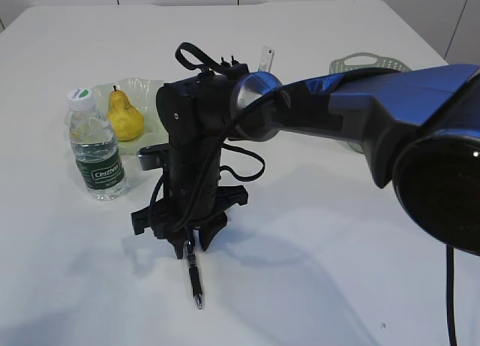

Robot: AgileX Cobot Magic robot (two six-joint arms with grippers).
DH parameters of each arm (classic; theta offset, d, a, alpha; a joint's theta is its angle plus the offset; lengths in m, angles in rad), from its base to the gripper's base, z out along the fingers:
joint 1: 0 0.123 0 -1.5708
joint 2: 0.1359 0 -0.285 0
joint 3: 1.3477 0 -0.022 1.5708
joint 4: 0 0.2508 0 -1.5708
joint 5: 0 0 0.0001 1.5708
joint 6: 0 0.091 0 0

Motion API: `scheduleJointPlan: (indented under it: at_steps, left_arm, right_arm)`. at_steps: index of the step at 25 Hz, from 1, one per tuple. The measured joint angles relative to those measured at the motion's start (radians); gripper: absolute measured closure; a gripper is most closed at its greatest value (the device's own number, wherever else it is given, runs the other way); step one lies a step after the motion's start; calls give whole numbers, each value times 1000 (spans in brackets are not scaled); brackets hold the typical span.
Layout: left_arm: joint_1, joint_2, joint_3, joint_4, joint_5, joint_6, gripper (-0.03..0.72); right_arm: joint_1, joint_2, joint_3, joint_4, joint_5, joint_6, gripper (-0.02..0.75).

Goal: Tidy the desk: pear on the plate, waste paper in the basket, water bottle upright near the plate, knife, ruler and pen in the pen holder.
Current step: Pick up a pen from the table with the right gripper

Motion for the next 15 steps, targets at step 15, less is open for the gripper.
scheduleJointPlan:
  at_steps: [15]
  left_arm:
    - [0, 0, 0, 0, 0, 0, 449]
  right_arm:
    - [0, 0, -2, -64, 24, -13, 626]
